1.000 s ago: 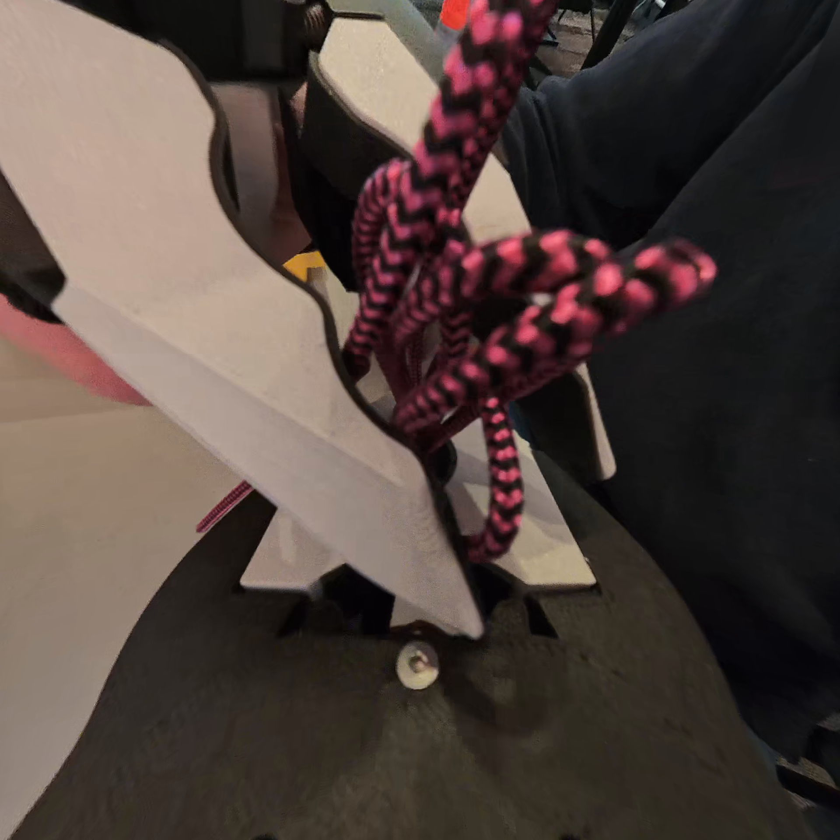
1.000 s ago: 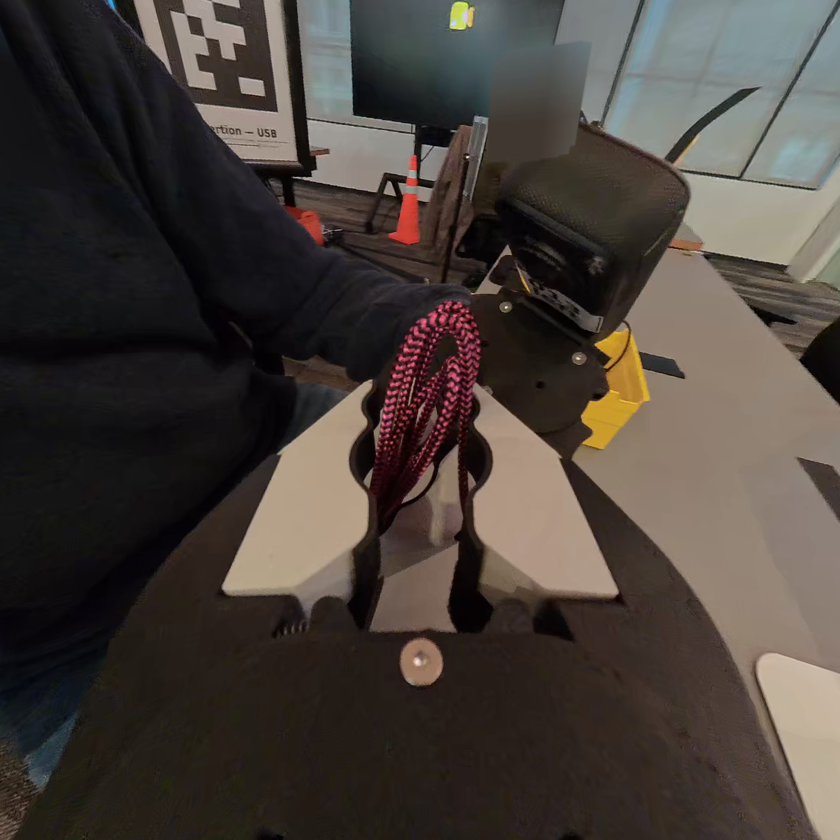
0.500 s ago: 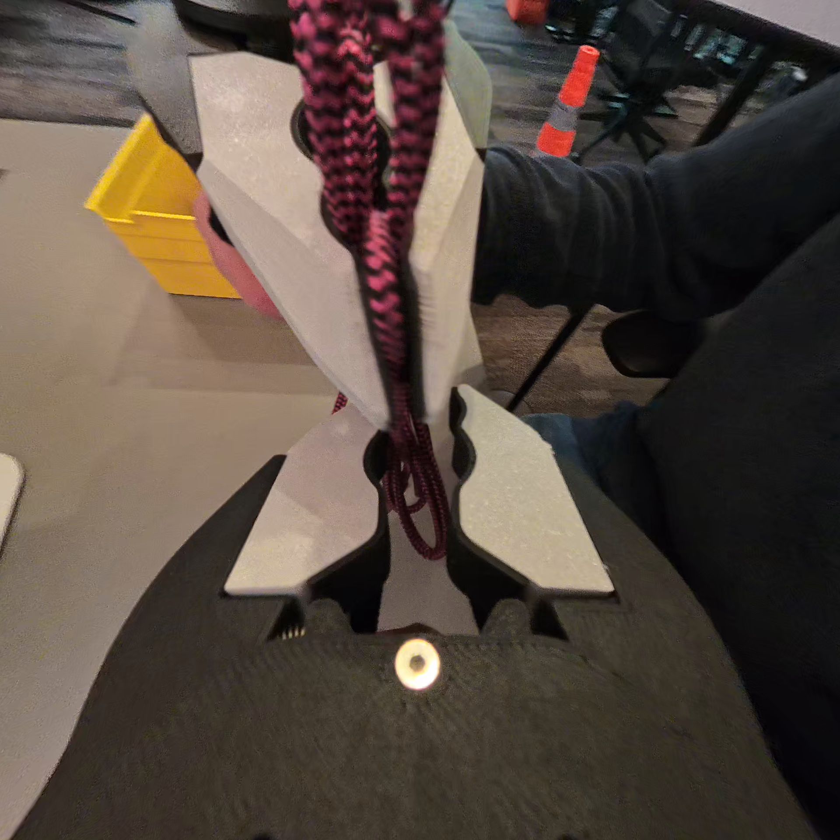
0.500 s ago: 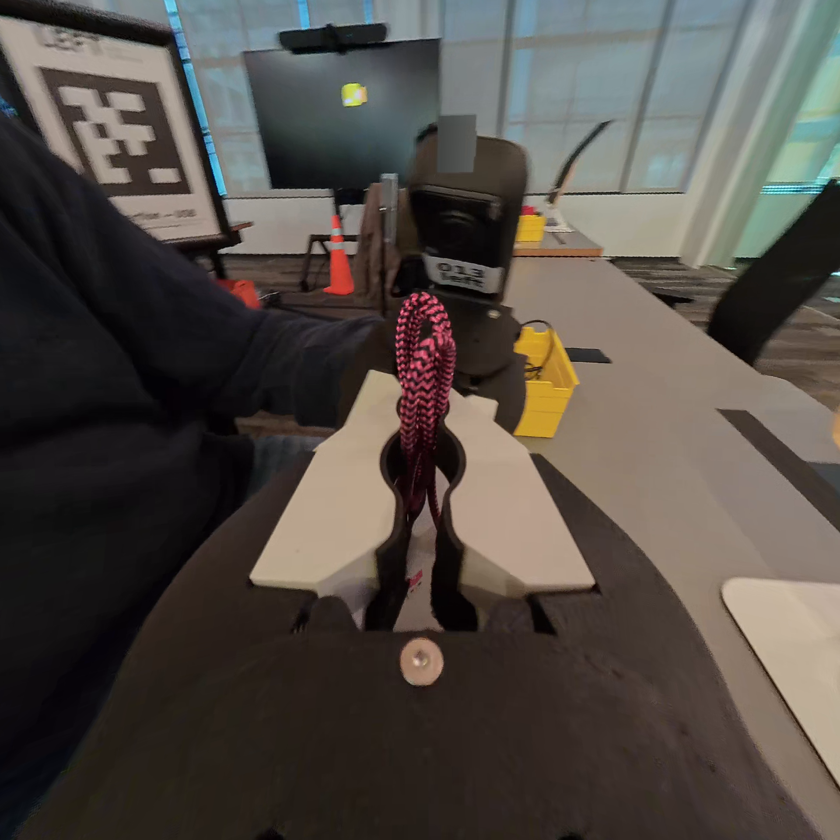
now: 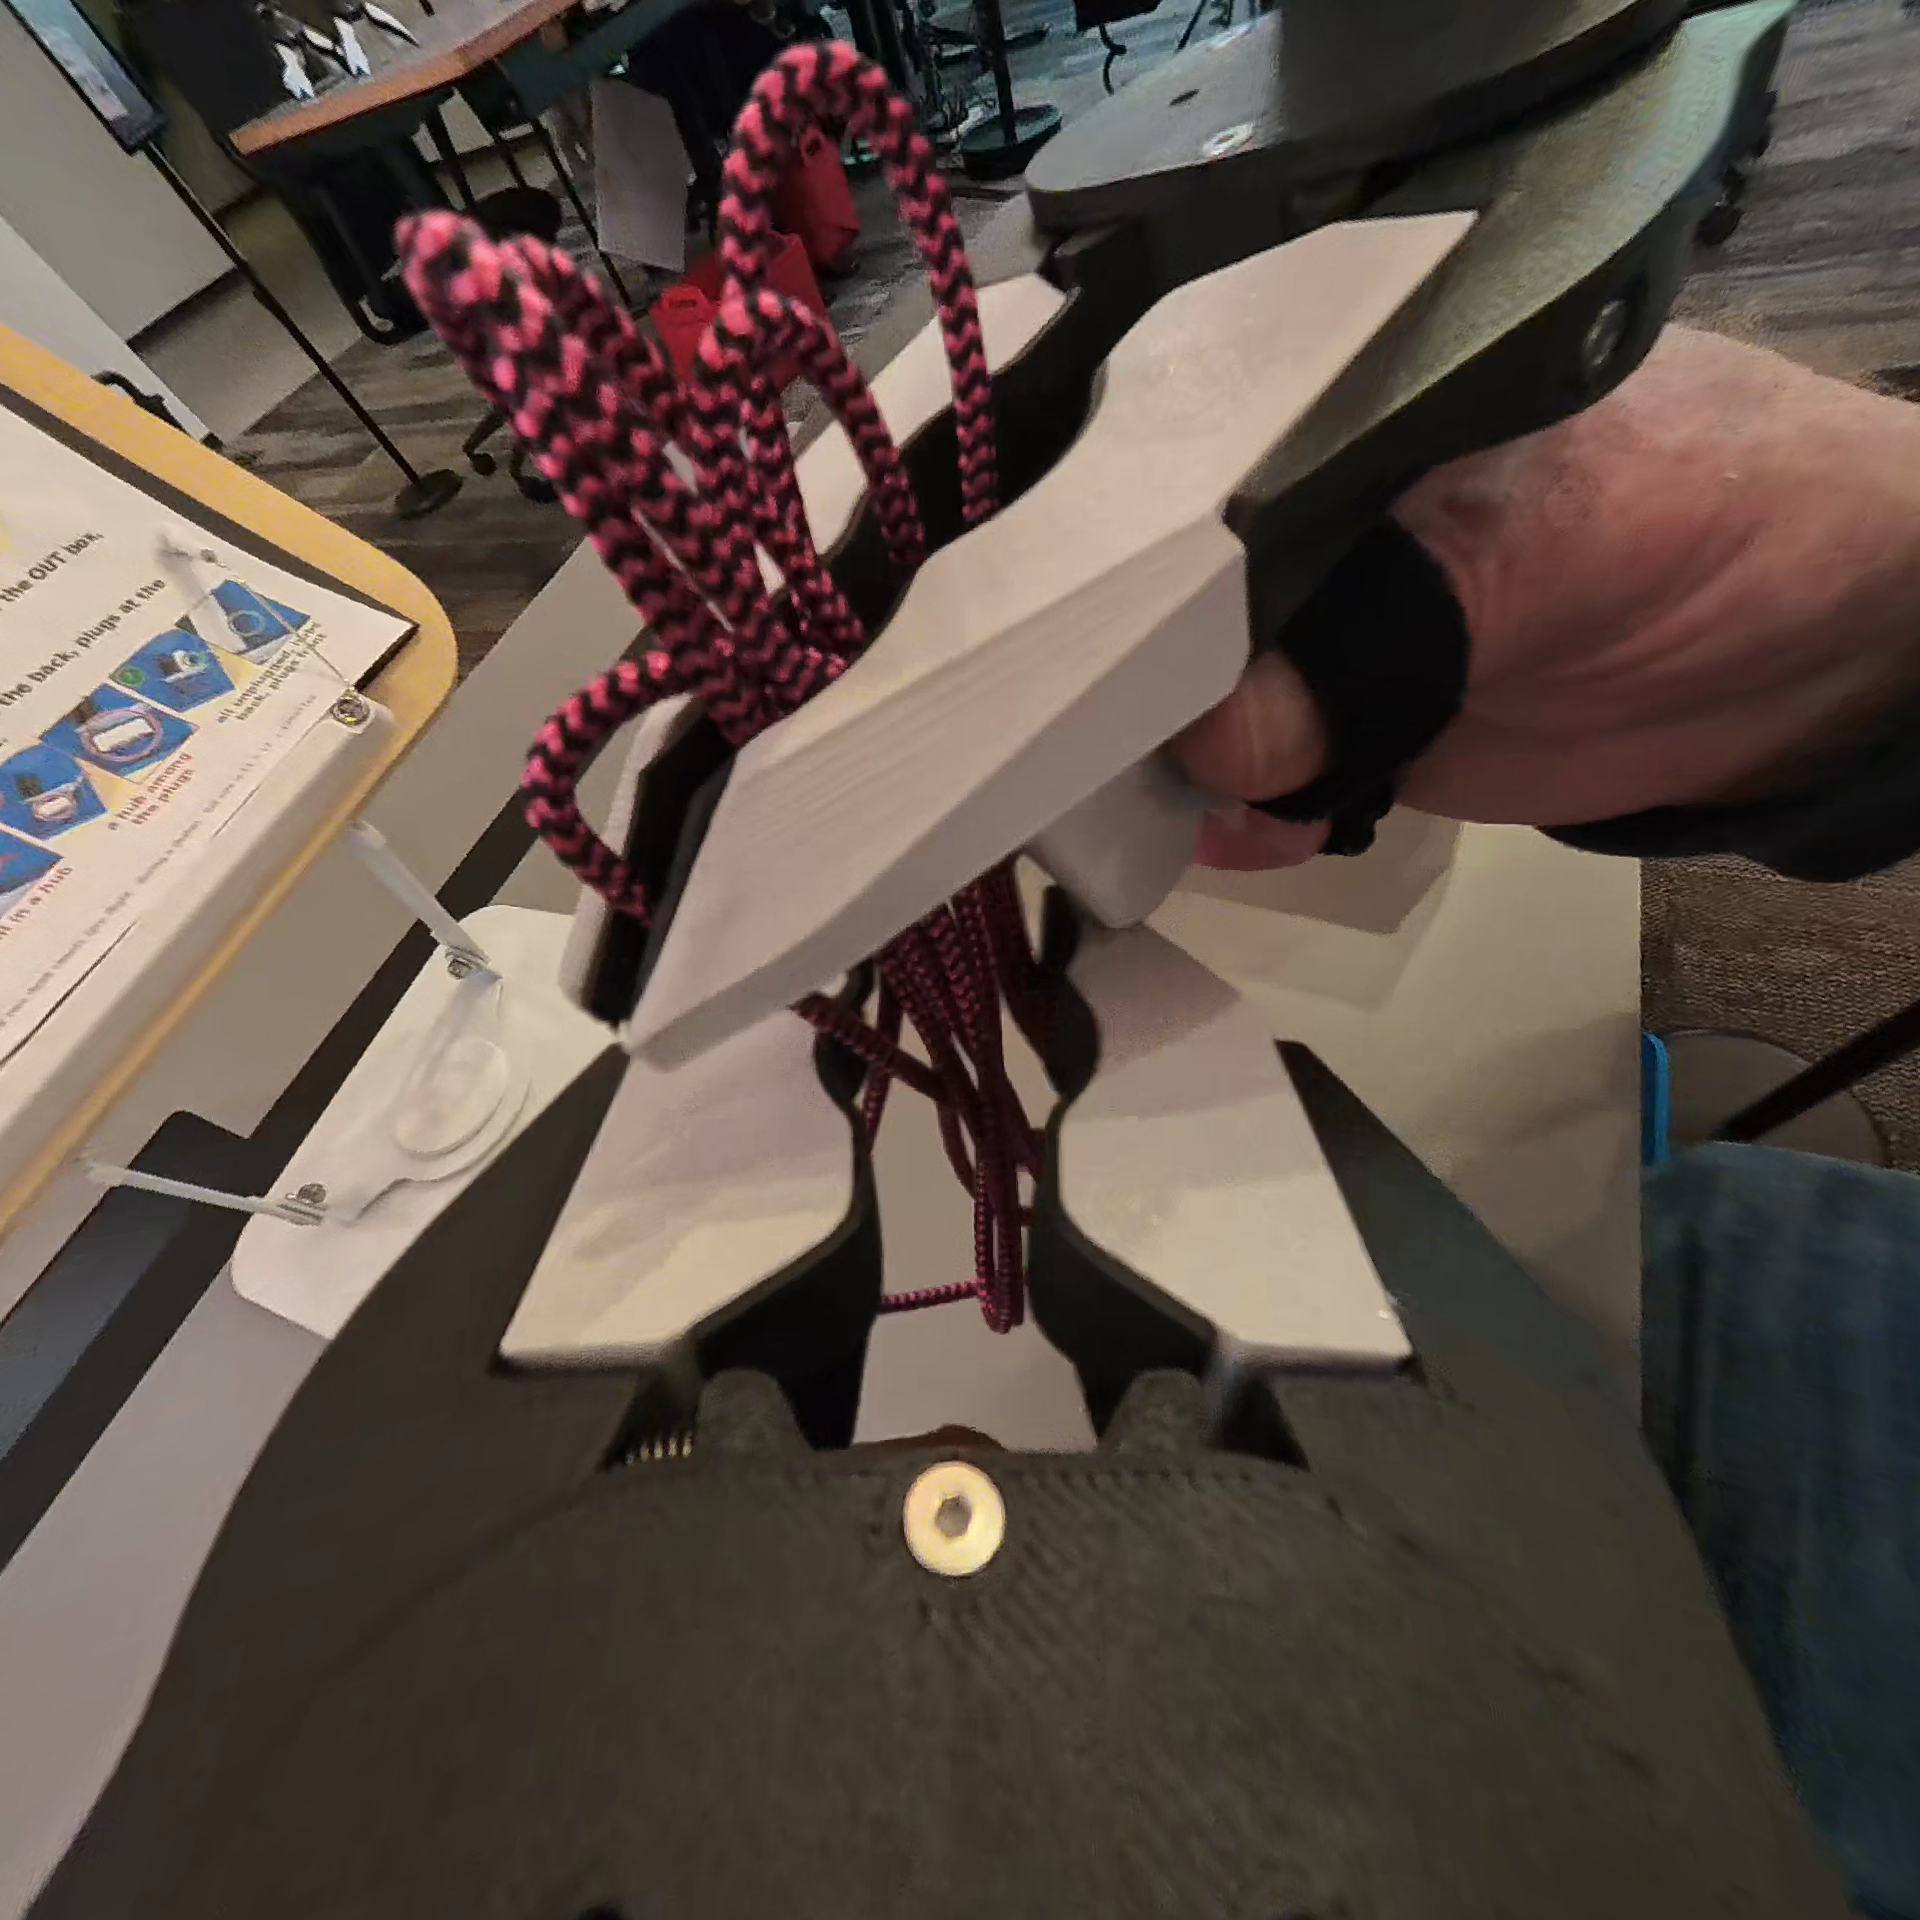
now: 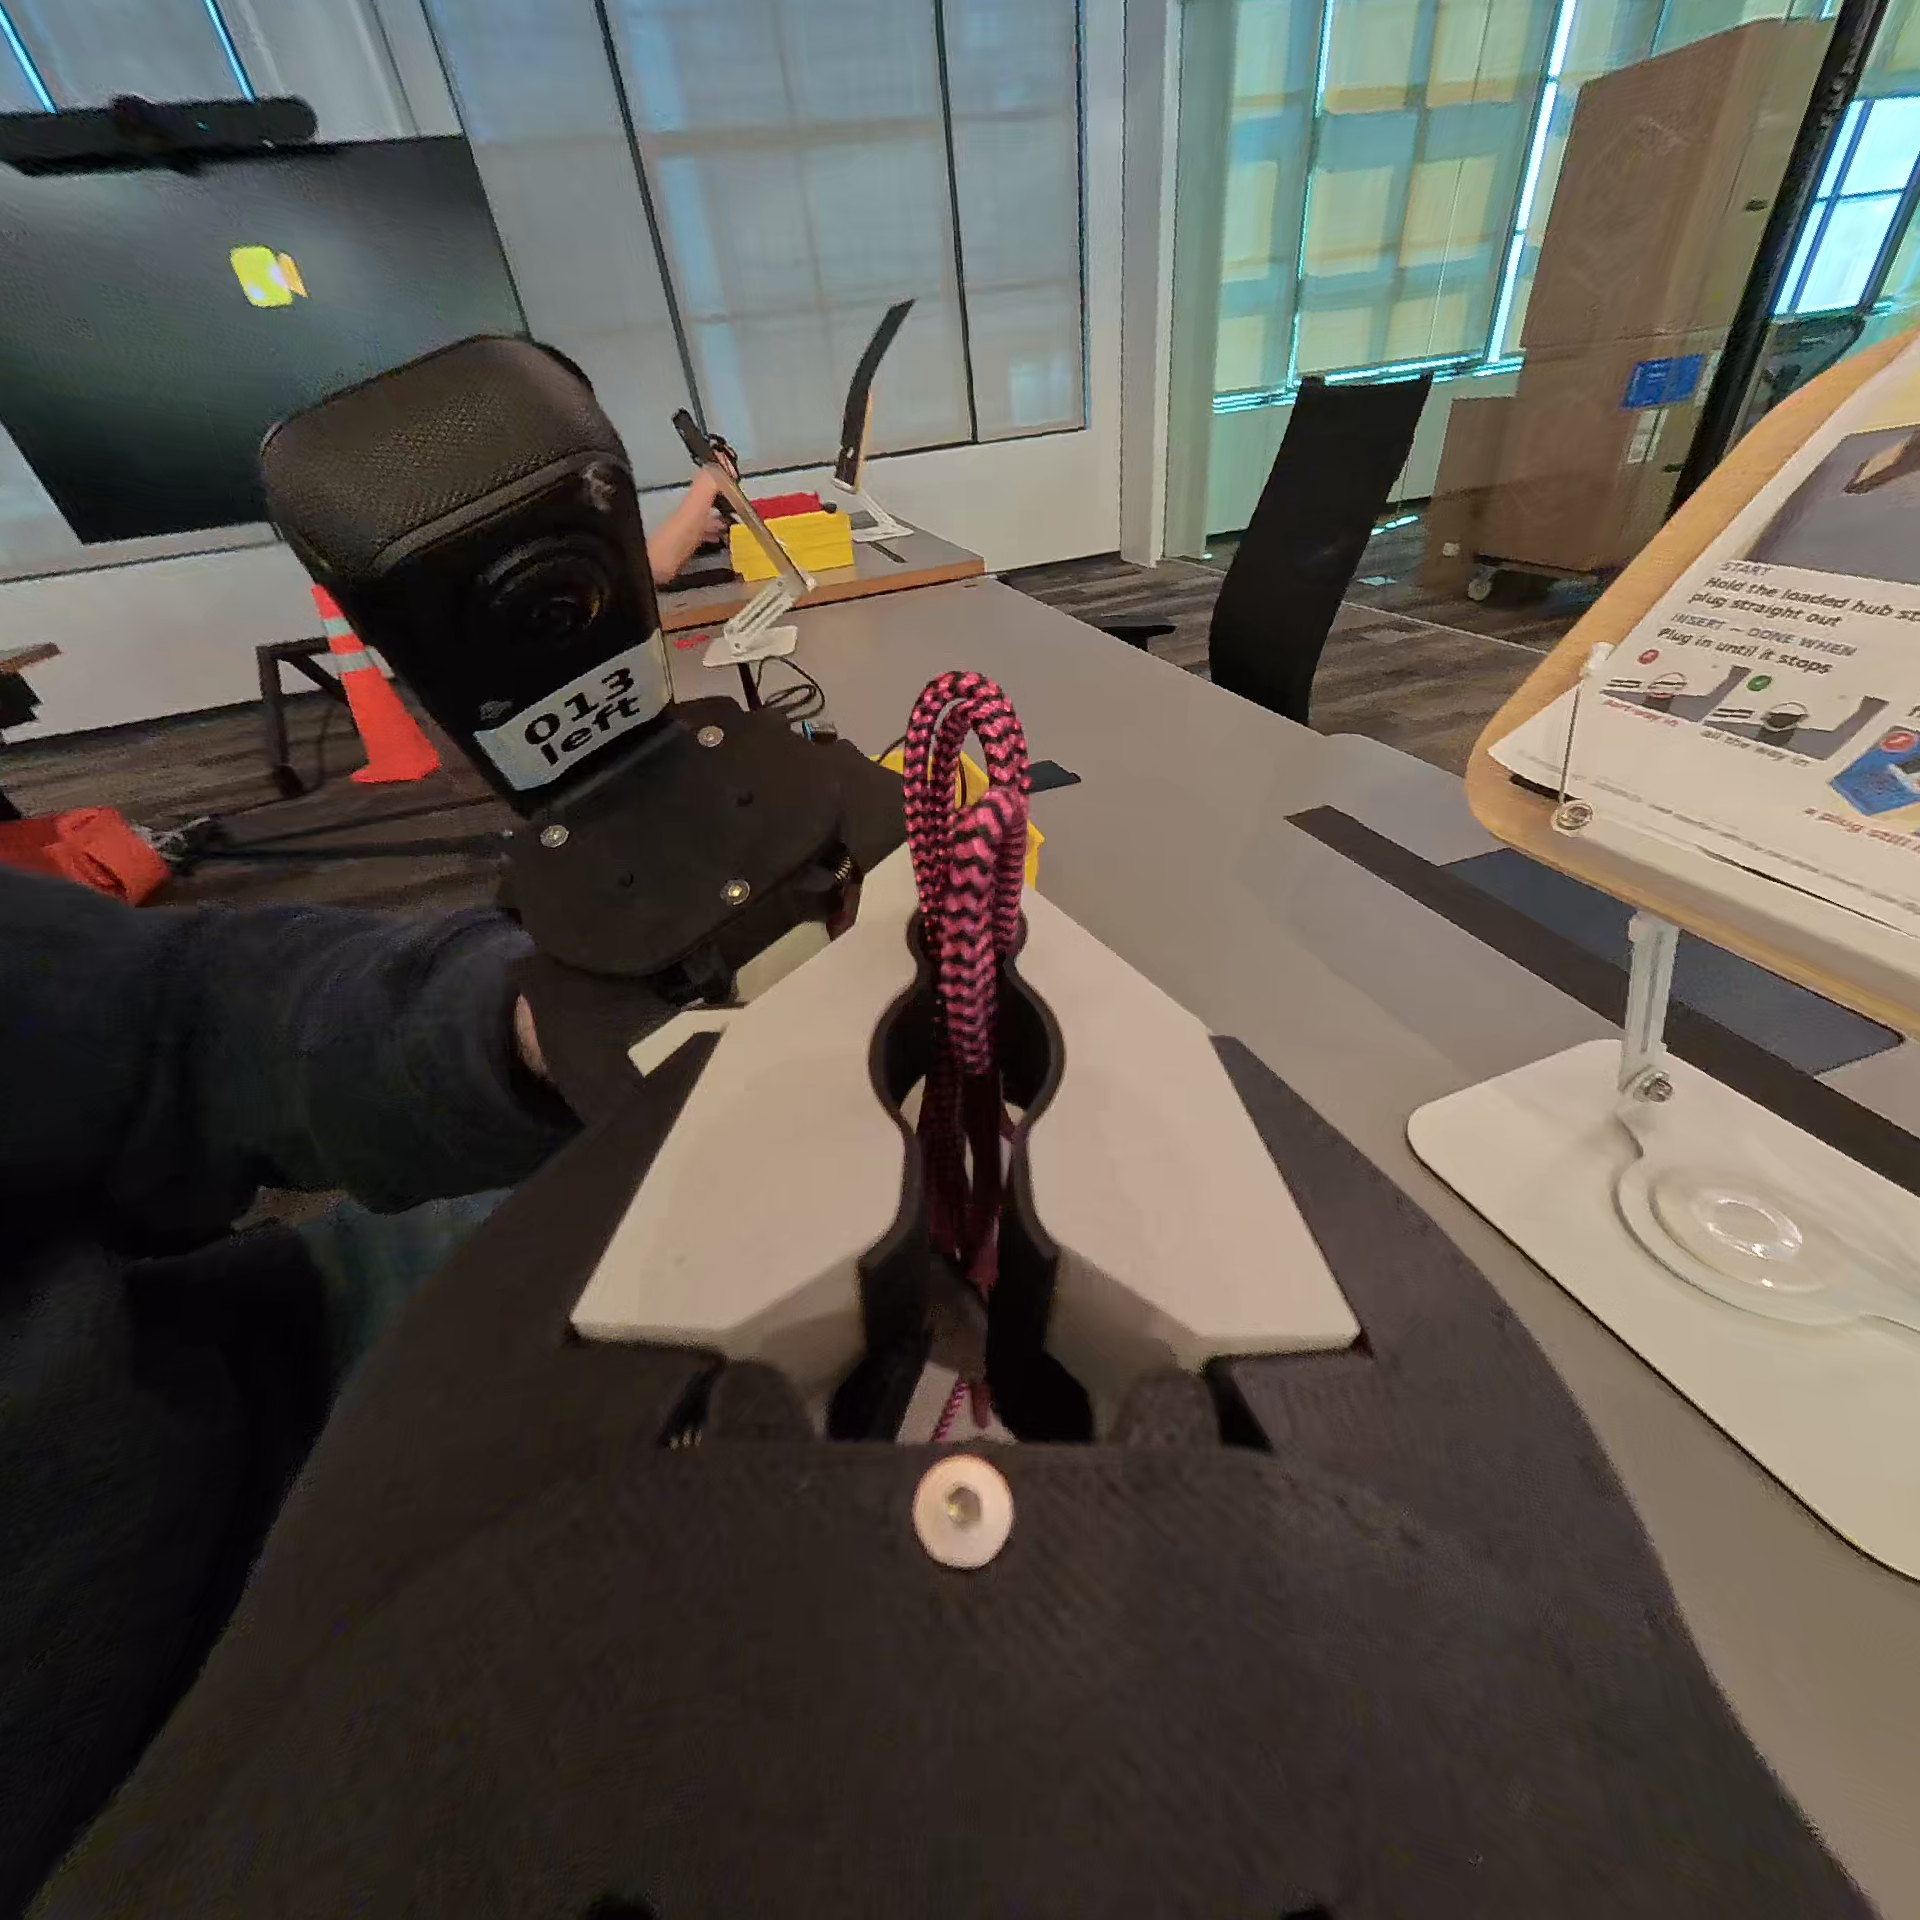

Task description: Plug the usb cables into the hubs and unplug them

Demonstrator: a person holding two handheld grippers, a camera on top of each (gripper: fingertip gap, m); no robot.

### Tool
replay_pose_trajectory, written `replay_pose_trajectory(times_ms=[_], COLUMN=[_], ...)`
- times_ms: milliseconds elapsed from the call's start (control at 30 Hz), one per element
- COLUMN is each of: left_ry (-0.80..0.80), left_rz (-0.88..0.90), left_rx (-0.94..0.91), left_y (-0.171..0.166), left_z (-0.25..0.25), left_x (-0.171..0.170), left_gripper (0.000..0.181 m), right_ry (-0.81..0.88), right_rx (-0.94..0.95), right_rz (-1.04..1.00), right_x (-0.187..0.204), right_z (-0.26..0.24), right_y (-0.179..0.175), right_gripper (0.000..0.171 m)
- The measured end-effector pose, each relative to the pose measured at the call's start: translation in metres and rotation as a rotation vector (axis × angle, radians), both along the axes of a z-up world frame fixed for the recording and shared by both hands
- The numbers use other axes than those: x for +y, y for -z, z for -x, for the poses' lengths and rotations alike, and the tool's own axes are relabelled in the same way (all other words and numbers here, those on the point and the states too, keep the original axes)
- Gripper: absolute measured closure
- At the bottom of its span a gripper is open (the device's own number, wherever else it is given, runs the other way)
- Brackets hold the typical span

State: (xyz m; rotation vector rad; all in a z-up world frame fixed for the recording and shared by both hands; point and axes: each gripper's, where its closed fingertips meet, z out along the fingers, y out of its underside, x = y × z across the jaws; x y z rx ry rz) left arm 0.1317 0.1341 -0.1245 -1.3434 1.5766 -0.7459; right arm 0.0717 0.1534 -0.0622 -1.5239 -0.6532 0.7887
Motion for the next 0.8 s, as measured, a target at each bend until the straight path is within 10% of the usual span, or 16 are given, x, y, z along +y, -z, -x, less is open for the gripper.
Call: replay_pose_trajectory(times_ms=[200, 367, 500, 800], left_ry=[0.025, 0.006, -0.066, -0.129], left_rz=[0.096, 0.251, 0.409, 0.464], left_rx=[-0.038, -0.142, -0.290, -0.425], left_y=[-0.002, -0.014, -0.031, -0.054], left_z=[0.003, 0.012, 0.030, 0.044], left_x=[0.002, 0.018, 0.048, 0.065], left_gripper=[0.180, 0.180, 0.180, 0.179], right_ry=[-0.012, -0.016, 0.036, -0.079], right_rx=[-0.042, 0.047, -0.018, 0.050], right_rz=[0.017, 0.060, 0.016, 0.541], right_x=[-0.003, -0.006, -0.033, -0.066], right_z=[0.005, -0.005, -0.017, 0.034], right_y=[0.001, -0.012, -0.010, 0.128], right_gripper=[0.163, 0.119, 0.127, 0.093])
